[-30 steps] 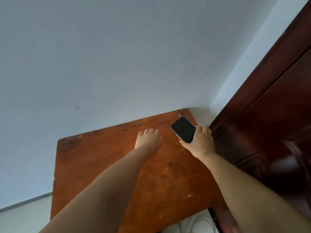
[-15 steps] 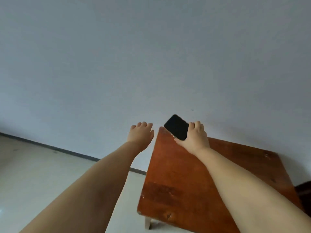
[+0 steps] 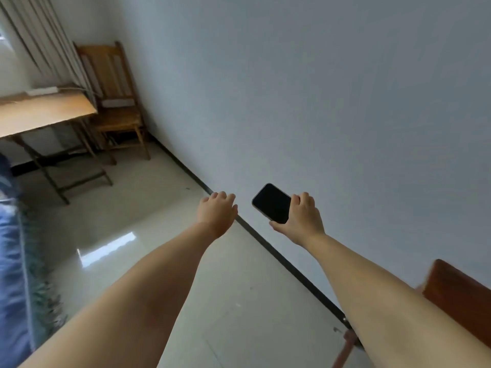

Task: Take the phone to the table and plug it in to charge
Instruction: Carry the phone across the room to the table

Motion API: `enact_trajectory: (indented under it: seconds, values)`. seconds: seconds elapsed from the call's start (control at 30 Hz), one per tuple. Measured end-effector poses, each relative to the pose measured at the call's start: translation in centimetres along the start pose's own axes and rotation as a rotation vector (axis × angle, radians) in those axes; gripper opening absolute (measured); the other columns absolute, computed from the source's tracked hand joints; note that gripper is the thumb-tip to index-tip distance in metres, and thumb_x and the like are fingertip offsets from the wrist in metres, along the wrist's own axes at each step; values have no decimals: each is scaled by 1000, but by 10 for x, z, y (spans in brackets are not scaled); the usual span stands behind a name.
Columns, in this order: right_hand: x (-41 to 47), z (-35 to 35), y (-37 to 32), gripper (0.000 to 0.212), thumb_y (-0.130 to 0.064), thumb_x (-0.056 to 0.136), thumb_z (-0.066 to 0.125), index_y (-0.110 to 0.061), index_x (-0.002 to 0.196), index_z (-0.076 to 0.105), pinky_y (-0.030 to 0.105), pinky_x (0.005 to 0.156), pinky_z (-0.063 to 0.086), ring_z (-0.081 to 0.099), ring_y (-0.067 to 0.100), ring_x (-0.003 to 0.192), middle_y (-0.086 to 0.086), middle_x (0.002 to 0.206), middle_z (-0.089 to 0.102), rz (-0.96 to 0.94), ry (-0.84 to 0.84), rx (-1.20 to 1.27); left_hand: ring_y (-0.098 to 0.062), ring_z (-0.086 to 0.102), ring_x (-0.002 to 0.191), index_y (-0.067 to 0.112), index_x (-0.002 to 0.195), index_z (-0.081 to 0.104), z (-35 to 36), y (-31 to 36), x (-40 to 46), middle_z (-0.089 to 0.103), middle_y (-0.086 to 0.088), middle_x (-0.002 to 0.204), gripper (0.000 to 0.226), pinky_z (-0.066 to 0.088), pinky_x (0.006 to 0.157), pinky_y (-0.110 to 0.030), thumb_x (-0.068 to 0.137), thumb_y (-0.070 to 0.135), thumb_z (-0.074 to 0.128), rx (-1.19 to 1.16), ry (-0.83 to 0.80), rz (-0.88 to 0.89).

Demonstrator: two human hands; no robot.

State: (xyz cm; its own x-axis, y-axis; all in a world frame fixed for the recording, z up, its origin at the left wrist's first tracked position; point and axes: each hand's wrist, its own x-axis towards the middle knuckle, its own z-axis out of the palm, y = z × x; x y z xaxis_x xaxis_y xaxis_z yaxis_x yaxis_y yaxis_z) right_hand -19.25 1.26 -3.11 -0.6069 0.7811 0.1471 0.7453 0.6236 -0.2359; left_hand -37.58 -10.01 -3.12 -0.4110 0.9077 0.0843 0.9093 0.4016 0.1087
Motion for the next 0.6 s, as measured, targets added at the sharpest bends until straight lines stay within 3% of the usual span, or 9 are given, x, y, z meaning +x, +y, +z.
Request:
enact_trajectory:
  seconds: [0.27,0.6]
  values:
    - [98,46,-115,75,-62,69,65,-5,113,45,33,76,49,45,24,99,11,114,45,-226,-81,3,-29,46,118,12,126,49,-3,-129,13,54,-11,127,37,37,94,-39,97,30,34,-25,10,-239]
    - [278,91,-223,75,-59,69,66,-4,114,45,35,79,50,45,26,101,13,115,45,-453,-121,24,-32,50,100,9,102,54,-16,-257,106,58,-12,105,24,39,81,-39,94,23,36,-21,121,-496]
